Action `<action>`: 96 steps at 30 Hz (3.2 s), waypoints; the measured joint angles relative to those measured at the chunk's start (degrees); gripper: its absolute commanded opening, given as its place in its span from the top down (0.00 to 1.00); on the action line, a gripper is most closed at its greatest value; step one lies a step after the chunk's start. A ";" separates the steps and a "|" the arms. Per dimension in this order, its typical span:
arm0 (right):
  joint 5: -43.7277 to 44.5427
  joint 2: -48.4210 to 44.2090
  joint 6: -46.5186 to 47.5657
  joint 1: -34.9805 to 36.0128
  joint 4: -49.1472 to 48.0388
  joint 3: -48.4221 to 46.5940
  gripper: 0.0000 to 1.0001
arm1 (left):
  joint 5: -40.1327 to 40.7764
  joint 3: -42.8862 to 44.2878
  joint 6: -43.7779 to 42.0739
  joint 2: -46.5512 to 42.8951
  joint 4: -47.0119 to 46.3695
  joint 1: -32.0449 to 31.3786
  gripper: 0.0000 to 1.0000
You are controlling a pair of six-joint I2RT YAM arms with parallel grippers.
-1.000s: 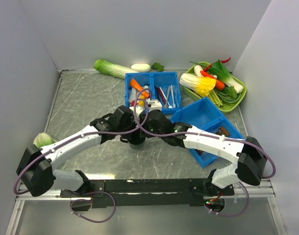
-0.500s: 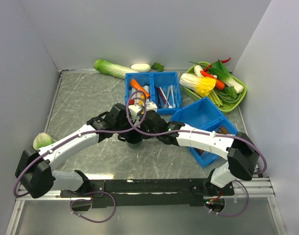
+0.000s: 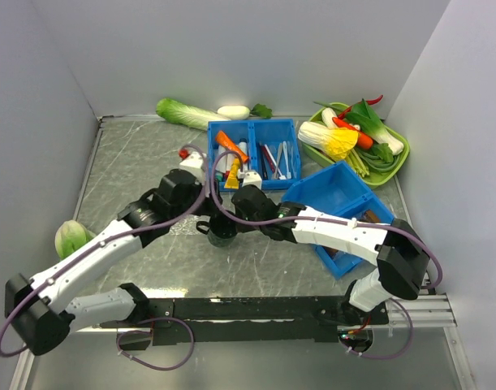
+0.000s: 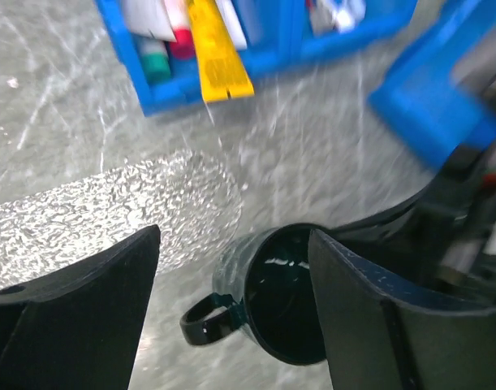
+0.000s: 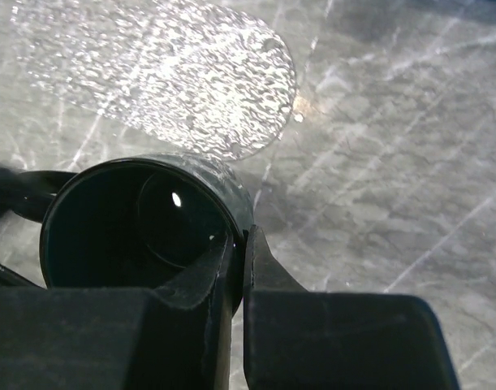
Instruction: Prepare toiletry sets of a toothbrush and toothpaste on the tray
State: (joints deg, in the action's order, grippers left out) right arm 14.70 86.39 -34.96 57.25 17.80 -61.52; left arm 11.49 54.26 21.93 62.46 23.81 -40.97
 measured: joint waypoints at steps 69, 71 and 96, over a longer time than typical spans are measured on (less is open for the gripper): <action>11.26 -20.11 -2.62 1.88 -6.75 12.92 0.20 | 7.10 0.72 20.17 13.64 9.22 8.41 0.99; 10.49 -22.80 -2.62 0.87 -7.15 14.82 0.19 | 6.71 0.70 18.88 12.15 10.12 11.52 0.99; 3.72 -47.76 -0.92 -15.72 -0.81 27.04 0.11 | 3.19 -7.48 5.20 2.43 10.71 39.63 0.99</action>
State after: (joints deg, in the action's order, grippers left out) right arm 18.41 38.63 -35.88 41.54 16.99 -34.48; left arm 14.68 46.78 27.14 64.88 34.52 -1.34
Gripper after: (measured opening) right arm 0.893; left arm 0.060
